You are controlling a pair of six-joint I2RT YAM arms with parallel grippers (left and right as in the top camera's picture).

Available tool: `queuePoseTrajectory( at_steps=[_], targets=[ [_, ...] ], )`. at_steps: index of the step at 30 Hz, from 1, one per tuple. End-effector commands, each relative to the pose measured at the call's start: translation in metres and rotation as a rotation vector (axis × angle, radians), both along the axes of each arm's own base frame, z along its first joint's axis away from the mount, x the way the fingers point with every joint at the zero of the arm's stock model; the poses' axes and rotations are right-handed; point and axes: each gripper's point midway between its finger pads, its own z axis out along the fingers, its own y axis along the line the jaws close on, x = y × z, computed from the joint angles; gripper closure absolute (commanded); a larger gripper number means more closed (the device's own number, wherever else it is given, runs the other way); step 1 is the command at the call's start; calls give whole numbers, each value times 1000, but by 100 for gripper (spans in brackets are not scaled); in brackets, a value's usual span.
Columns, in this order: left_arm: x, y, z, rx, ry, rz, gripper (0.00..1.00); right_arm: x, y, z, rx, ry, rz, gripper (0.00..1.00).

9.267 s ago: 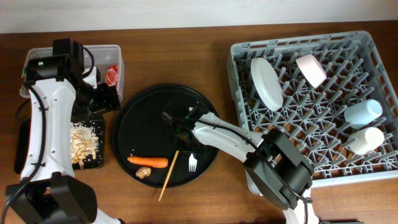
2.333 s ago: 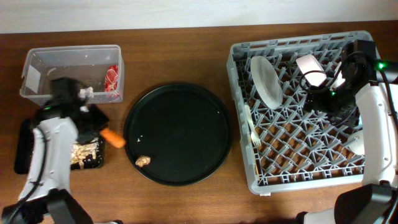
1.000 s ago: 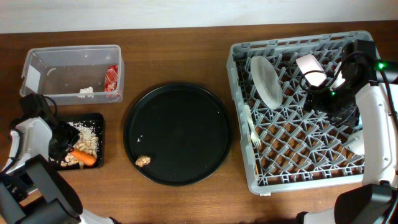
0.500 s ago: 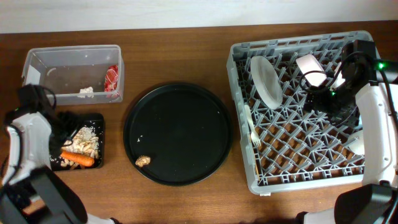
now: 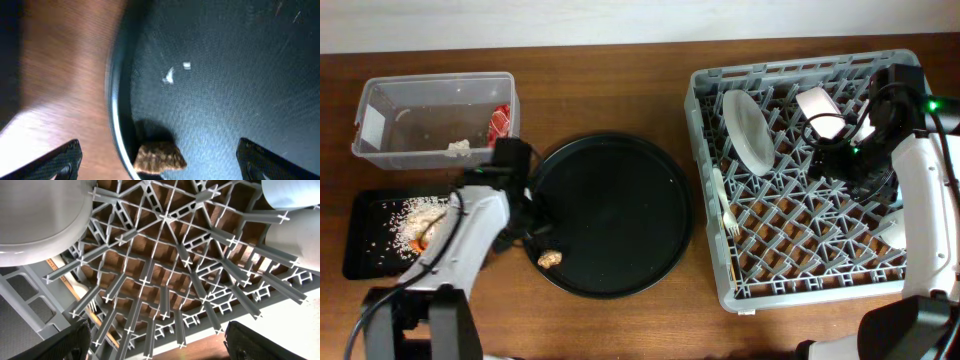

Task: Sort waste into correct bins and load items into the dishwasher rack
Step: 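Reach the left gripper back to the plate toward the brown shell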

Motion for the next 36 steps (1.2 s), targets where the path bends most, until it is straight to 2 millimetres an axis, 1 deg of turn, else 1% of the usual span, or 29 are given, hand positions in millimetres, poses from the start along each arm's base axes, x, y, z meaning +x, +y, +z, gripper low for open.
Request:
queuePoseTrajectory(
  at_steps=[1,3,6,7,11,13,15,17,20,21,27,31,36],
  targets=[
    [-18,-13,-23,4,27,-69,2,-1,0,-3,3,9,6,11],
    [-25,-16,-32,5,37,-84,2,-1,0,-3,3,9,6,11],
    [-29,-15,-42,5,33,-85,2,-1,0,-3,3,9,6,11],
    [-29,-16,-44,4,29,-85,3,-1,0,-3,3,9,6,11],
    [-30,-15,-45,4,25,-85,10,-1,0,-3,3,9,6,11],
    [-31,-15,-45,4,30,-86,11,-1,0,-3,3,9,6,11],
    [-33,-15,-43,6,43,-85,11,-1,0,-3,3,10,6,11],
    [-31,-14,-33,12,50,-85,11,-1,0,-3,3,9,6,11],
    [-17,-16,-11,11,13,-104,11,-1,0,-3,3,9,6,11],
    [-12,-18,-7,9,2,-119,11,-1,0,-3,3,9,6,11],
    [0,-32,-6,13,-54,-253,11,-1,0,-3,3,9,6,11],
    [3,-40,-10,13,-82,-298,11,-1,0,-3,3,9,6,11],
    [-11,-33,-30,44,-17,-297,11,-1,0,-3,3,9,6,11]
  ],
)
